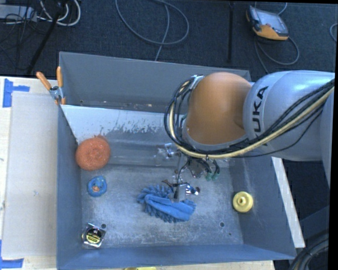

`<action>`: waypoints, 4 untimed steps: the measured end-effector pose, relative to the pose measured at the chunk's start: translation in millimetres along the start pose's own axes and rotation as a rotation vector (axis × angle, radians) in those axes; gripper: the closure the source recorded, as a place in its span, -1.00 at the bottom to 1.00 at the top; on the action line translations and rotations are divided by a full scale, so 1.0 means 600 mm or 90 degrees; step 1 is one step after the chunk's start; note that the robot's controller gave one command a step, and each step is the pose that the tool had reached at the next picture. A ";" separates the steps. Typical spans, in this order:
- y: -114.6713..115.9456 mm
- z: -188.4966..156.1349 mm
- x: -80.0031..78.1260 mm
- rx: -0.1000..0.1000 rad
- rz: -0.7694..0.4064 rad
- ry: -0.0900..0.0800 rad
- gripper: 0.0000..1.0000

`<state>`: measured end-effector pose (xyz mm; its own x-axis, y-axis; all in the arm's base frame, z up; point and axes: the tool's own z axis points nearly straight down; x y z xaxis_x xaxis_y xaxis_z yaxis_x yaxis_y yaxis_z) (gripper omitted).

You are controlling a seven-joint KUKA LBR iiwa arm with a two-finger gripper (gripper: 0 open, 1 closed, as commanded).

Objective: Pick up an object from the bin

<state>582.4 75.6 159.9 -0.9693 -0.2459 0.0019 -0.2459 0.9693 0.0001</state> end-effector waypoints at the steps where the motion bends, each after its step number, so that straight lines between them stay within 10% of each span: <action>1: -0.002 0.030 0.014 -0.001 0.041 -0.001 -1.00; 2: -0.001 0.105 0.029 0.000 0.107 -0.001 1.00; 4: 0.023 0.028 0.077 0.000 0.121 0.005 1.00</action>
Offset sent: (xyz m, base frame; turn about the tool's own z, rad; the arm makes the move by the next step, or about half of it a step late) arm -0.0169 -0.0057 -0.0631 0.1666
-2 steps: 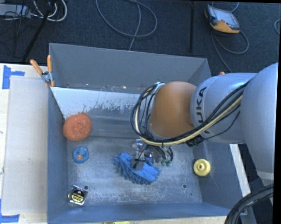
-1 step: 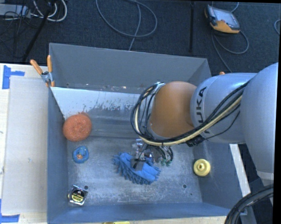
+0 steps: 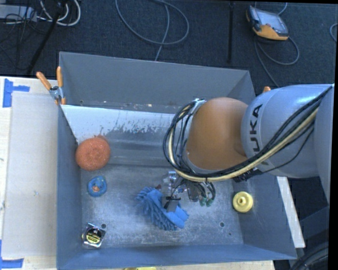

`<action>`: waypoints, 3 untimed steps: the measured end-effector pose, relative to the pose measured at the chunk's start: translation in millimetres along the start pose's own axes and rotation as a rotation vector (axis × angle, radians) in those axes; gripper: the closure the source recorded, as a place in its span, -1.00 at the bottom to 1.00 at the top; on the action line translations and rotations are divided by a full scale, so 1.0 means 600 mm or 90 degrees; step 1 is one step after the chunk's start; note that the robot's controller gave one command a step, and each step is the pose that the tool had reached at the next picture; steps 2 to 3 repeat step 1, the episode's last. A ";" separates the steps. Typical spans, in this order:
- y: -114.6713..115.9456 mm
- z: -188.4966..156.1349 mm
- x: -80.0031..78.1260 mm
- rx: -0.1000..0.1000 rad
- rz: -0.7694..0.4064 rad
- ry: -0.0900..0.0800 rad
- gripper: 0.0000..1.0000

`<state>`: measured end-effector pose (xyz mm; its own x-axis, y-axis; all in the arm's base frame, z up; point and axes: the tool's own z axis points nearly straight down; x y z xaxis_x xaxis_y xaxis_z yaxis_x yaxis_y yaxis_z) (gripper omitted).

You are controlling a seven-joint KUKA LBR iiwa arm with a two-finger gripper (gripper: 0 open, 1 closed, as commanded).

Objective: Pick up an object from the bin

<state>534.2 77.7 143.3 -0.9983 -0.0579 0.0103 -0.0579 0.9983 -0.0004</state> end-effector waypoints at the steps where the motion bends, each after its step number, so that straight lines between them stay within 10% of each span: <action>1: -0.010 -0.121 -0.037 0.000 0.000 -0.005 1.00; 3: -0.010 -0.121 -0.037 0.000 0.000 -0.005 1.00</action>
Offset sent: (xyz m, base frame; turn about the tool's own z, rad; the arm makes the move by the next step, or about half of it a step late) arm 0.0278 0.0261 0.1599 0.0009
